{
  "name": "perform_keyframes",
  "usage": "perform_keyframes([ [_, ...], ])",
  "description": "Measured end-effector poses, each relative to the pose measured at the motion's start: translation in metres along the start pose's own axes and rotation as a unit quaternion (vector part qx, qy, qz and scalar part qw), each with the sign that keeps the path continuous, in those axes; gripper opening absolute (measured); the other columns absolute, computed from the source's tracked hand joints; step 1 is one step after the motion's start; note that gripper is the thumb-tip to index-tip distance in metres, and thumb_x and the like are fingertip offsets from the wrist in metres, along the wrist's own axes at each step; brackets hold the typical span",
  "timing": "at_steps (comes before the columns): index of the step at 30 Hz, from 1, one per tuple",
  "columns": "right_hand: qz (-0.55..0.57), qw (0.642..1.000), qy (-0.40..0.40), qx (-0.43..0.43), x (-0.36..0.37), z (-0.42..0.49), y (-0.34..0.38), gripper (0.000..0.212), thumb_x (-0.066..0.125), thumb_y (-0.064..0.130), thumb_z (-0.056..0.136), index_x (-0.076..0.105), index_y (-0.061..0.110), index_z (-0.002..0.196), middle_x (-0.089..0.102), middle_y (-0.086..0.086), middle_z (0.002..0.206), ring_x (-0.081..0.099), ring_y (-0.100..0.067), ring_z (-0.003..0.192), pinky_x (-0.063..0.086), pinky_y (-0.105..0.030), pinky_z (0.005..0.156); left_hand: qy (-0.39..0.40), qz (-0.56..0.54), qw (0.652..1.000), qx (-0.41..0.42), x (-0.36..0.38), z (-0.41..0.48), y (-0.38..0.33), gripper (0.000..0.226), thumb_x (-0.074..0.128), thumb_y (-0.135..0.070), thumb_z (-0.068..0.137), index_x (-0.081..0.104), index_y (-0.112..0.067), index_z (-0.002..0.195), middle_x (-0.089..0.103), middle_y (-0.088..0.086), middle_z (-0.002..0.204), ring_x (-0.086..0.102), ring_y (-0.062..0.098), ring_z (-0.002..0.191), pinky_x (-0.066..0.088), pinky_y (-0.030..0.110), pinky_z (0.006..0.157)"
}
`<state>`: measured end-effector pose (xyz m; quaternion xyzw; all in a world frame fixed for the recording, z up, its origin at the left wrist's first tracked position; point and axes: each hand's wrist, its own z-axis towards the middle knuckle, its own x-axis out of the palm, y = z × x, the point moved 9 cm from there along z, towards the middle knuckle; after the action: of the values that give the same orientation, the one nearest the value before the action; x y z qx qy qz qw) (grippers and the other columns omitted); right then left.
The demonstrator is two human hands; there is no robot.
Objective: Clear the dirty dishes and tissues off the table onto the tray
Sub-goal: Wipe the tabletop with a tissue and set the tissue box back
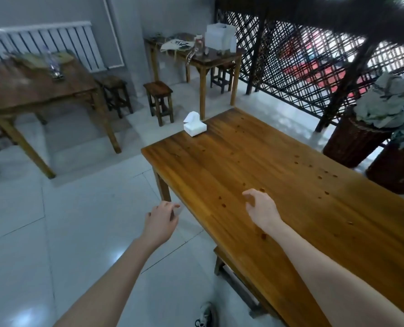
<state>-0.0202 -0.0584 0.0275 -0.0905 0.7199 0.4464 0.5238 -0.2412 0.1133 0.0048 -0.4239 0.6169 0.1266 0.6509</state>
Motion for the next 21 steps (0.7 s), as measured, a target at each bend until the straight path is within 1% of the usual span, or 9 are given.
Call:
perform_keyframes([
  [7,-0.003,1.0,0.017,-0.026,0.007,0.109,0.053,0.032,0.051,0.009,0.094,0.058,0.019,0.123,0.059,-0.002,0.126,0.05,-0.02,0.122,0.036,-0.042,0.107,-0.027,-0.005,0.998,-0.054,-0.053,0.08,0.05,0.034,0.049,-0.027,0.097,0.05,-0.028,0.131,0.049,-0.002,0.138,0.045,0.021,0.126,0.032,0.043,0.104],
  [11,0.008,0.999,0.033,-0.035,0.017,0.159,0.083,0.032,0.052,0.008,0.094,0.058,0.018,0.124,0.06,-0.003,0.124,0.052,-0.021,0.12,0.039,-0.042,0.106,-0.04,-0.005,0.996,-0.077,-0.071,0.108,0.079,0.034,0.048,-0.027,0.097,0.05,-0.028,0.131,0.048,-0.003,0.138,0.045,0.02,0.126,0.033,0.043,0.105],
  [17,-0.007,0.996,0.07,-0.05,0.051,0.198,0.112,0.031,0.052,0.011,0.094,0.057,0.02,0.123,0.061,-0.001,0.121,0.052,-0.019,0.117,0.039,-0.041,0.105,-0.016,-0.012,0.994,-0.105,-0.07,0.142,0.122,0.035,0.049,-0.027,0.097,0.049,-0.028,0.132,0.046,-0.003,0.14,0.044,0.02,0.126,0.033,0.04,0.105],
  [21,-0.018,0.998,0.054,-0.026,0.054,0.232,0.119,0.031,0.052,0.011,0.094,0.057,0.02,0.123,0.061,-0.002,0.122,0.052,-0.02,0.118,0.041,-0.041,0.104,-0.011,-0.018,0.996,-0.091,-0.08,0.181,0.144,0.035,0.049,-0.027,0.097,0.049,-0.027,0.132,0.046,-0.003,0.14,0.044,0.02,0.126,0.034,0.04,0.104],
])
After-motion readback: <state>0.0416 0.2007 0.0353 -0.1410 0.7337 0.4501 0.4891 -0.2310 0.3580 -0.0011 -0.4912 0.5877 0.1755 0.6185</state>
